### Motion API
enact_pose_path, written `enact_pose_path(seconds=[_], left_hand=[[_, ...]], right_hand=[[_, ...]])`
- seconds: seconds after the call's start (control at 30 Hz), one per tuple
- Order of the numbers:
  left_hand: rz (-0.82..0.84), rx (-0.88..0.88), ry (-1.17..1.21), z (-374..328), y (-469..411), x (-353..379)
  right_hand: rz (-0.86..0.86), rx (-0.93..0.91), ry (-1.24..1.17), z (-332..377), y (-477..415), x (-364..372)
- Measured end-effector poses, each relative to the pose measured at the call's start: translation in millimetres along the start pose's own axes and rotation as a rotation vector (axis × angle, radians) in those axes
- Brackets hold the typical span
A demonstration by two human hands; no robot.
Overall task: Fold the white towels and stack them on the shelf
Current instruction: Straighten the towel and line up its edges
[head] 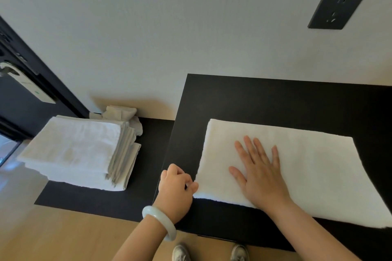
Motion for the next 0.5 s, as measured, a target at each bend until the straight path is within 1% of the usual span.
enact_pose_path(seconds=[0.07,0.13,0.2,0.23,0.3,0.33,0.4,0.43,0.5], left_hand=[[-0.070,0.051,-0.071,-8.0,0.8,1.4],[-0.198,0.101,-0.092,-18.2,-1.5,0.0],[-0.317,0.227,-0.143,-43.0,-5.8,3.3],[-0.331,0.326,-0.186,-62.3,-9.8,10.8],[-0.270,0.510,-0.312,-99.5,-19.8,33.7],[-0.207,0.541,-0.373,-109.7,-26.7,45.7],[-0.138,0.503,-0.458,-108.5,-40.7,63.0],[-0.141,0.482,-0.477,-103.4,-45.6,67.1],[-0.158,0.440,-0.524,-93.7,-49.8,69.6]], right_hand=[[-0.002,0.006,0.004,-0.4,-0.7,1.0],[-0.002,0.014,0.010,0.4,-1.8,4.3],[-0.008,0.029,0.006,1.6,-1.9,5.9],[-0.011,0.029,0.008,2.1,-1.5,6.2],[-0.016,0.003,0.028,2.7,-1.5,5.9],[-0.011,-0.011,0.037,2.2,-1.0,5.9],[-0.006,-0.004,0.024,-5.9,4.1,5.2],[-0.013,0.029,0.001,-16.2,9.5,4.1],[-0.046,0.179,-0.049,-53.6,28.8,2.1]])
Point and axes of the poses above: each hand's wrist, its own y-axis away from the middle knuckle, its own x-axis out of the palm, z = x × y, the point moved 5 cm from there along -y, towards the middle knuckle, and after that the axes turned 2 degrees about x, right-handed, at the moved point
